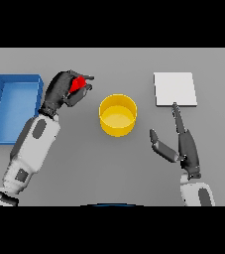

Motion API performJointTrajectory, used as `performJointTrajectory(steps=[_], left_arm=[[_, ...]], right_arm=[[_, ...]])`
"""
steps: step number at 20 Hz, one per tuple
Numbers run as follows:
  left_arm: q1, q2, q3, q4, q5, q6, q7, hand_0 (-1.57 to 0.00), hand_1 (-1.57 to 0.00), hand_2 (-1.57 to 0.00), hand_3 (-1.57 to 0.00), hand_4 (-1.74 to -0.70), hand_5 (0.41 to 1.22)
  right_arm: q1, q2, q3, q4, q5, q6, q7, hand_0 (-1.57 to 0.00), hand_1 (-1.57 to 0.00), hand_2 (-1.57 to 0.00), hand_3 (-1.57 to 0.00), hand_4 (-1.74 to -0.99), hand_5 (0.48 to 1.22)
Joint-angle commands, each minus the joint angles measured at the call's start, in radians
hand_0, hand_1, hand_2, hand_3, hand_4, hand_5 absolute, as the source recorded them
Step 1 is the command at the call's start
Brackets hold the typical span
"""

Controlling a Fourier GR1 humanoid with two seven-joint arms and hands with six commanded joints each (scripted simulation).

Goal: Pick up the red beaker and tilt it to pour out 1 green nut into yellow bowl. Pick up the yellow bowl and place it on the metallic measuring scale.

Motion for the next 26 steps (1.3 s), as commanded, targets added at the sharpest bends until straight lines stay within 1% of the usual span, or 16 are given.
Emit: performJointTrajectory(steps=[1,3,4,5,8,10,12,13,14,15,17,18,20,22,24,26], left_arm=[[0.000,0.009,-0.016,-0.008,-0.015,-0.010,0.015,-1.56,-1.56,-1.56,-1.55,-1.74,1.127],[-0.001,0.022,-0.036,-0.019,-0.030,-0.025,0.031,-1.56,-1.56,-1.56,-1.55,-1.74,1.128],[-0.001,0.032,-0.042,-0.022,-0.036,-0.033,0.036,-1.56,-1.56,-1.56,-1.55,-1.74,1.136],[-0.027,0.046,-0.061,-0.009,-0.059,-0.050,0.052,-1.56,-1.56,-1.56,-1.56,-1.74,1.144],[-0.101,0.087,-0.164,0.015,-0.180,-0.093,0.086,-1.57,-1.57,-1.57,-1.56,-1.74,1.153],[-0.154,0.108,-0.243,0.024,-0.259,-0.146,0.093,-1.57,-1.57,-1.57,-1.57,-1.74,1.177],[-0.211,0.121,-0.309,0.055,-0.326,-0.198,0.105,-1.57,-1.57,-1.57,-1.57,-1.74,1.193],[-0.249,0.129,-0.341,0.079,-0.357,-0.233,0.102,-1.57,-1.57,-1.57,-1.57,-1.74,1.199],[-0.274,0.130,-0.377,0.090,-0.389,-0.260,0.102,-1.57,-1.57,-1.57,-1.57,-1.69,1.203],[-0.303,0.128,-0.409,0.109,-0.416,-0.296,0.097,-1.57,-1.57,-1.57,-1.57,-1.65,1.207],[-0.346,0.120,-0.466,0.146,-0.485,-0.334,0.095,-1.57,-1.57,-1.57,-1.57,-1.58,1.212],[-0.369,0.118,-0.486,0.163,-0.510,-0.357,0.099,-1.57,-1.57,-1.57,-1.57,-1.61,1.214],[-0.410,0.111,-0.528,0.193,-0.553,-0.383,0.071,-1.57,-1.57,-1.57,-1.57,-1.66,1.216],[-0.443,0.109,-0.578,0.226,-0.609,-0.398,0.068,-1.57,-1.57,-1.57,-1.57,-1.68,1.218],[-0.482,0.095,-0.620,0.261,-0.657,-0.416,0.067,-1.57,-1.57,-1.57,-1.57,-1.71,1.219],[-0.518,0.088,-0.653,0.296,-0.698,-0.428,0.059,-1.57,-1.57,-1.57,-1.57,-1.72,1.220]], right_arm=[[-0.005,-0.003,-0.005,-0.011,-0.007,0.001,0.001,0.00,0.00,0.00,0.00,-1.092,0.667],[-0.007,-0.005,-0.005,0.001,0.005,-0.005,0.014,0.00,0.00,0.00,0.00,-1.092,0.665],[-0.002,-0.009,-0.005,-0.012,0.002,0.000,0.018,0.00,0.00,0.00,0.00,-1.092,0.664],[-0.011,-0.008,-0.007,-0.004,0.000,0.001,0.024,0.00,0.00,0.00,0.00,-1.096,0.666],[-0.011,-0.019,-0.010,-0.006,-0.023,0.026,0.003,0.00,0.00,0.00,0.00,-1.069,0.685],[0.001,-0.010,0.008,-0.013,0.004,0.014,-0.010,0.00,0.00,0.00,0.00,-1.056,0.692],[-0.007,-0.015,-0.003,-0.021,-0.008,0.016,0.006,0.00,0.00,0.00,0.00,-1.062,0.691],[0.000,-0.013,-0.001,-0.019,-0.002,0.012,0.004,0.00,0.00,0.00,0.00,-1.068,0.689],[-0.006,-0.007,0.002,-0.007,0.002,0.010,0.012,0.00,0.00,0.00,0.00,-1.070,0.686],[0.000,-0.007,0.005,-0.004,0.002,0.012,-0.001,0.00,0.00,0.00,0.00,-1.066,0.684],[-0.003,0.003,0.004,-0.003,-0.015,0.017,-0.015,0.00,0.00,0.00,0.00,-1.063,0.681],[-0.012,0.006,0.002,-0.007,-0.023,0.023,0.007,0.00,0.00,0.00,0.00,-1.060,0.675],[-0.018,0.004,0.000,0.003,-0.017,0.018,0.018,0.00,0.00,0.00,0.00,-1.056,0.672],[-0.003,-0.009,0.003,-0.009,-0.023,0.036,0.000,0.00,0.00,0.00,0.00,-1.067,0.684],[-0.009,-0.012,-0.001,0.001,-0.025,0.037,0.009,0.00,0.00,0.00,0.00,-1.069,0.689],[-0.008,0.003,0.014,0.005,-0.012,0.032,0.005,0.00,0.00,0.00,0.00,-1.063,0.694]])
